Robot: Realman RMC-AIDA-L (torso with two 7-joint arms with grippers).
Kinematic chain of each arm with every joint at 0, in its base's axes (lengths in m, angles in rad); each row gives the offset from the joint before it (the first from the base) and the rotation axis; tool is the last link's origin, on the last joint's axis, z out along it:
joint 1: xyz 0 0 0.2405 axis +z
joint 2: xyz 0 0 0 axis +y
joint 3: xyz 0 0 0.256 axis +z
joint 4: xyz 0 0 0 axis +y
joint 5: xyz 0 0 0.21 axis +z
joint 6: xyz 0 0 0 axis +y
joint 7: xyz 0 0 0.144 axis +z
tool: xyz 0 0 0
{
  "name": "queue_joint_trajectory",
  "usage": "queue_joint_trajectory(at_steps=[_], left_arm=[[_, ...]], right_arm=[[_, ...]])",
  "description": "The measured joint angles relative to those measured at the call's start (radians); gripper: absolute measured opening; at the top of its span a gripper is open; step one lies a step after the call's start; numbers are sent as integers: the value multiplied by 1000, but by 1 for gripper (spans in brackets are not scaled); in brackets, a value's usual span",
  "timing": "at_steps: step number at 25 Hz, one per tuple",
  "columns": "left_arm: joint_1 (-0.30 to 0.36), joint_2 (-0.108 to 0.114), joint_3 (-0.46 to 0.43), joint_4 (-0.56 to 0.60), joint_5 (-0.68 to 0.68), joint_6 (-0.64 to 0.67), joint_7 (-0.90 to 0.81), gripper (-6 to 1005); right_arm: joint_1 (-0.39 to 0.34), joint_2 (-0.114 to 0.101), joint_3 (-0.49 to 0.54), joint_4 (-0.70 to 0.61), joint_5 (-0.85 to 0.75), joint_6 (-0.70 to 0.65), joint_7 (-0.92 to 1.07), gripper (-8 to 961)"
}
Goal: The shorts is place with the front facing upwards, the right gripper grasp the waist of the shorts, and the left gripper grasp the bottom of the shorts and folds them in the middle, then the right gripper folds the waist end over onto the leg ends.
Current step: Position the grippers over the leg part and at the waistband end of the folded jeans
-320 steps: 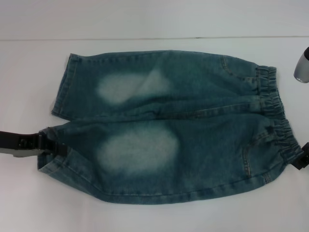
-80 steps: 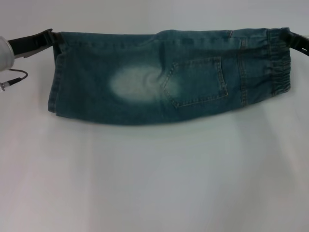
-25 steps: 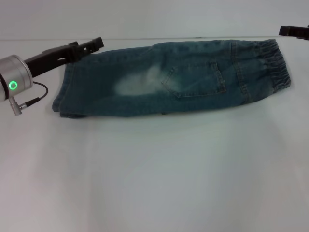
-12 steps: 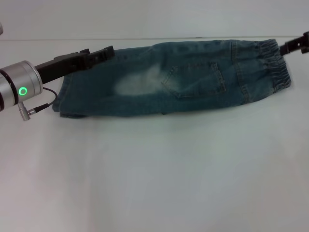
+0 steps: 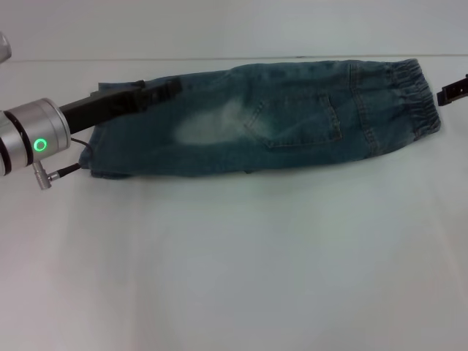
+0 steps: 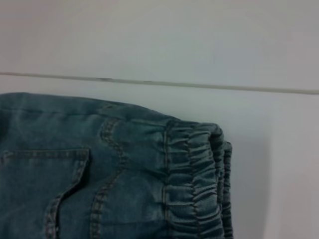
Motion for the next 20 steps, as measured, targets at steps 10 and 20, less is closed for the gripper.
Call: queue_joint_trajectory(at_steps=[10, 20], left_arm=[[7, -11, 3, -4, 0, 17, 0, 933], [8, -16, 3, -5, 0, 28, -5, 932]], right_arm=[[9, 46, -19, 52, -1, 127, -61, 745], [11, 64, -53, 114, -7, 228, -89, 521]])
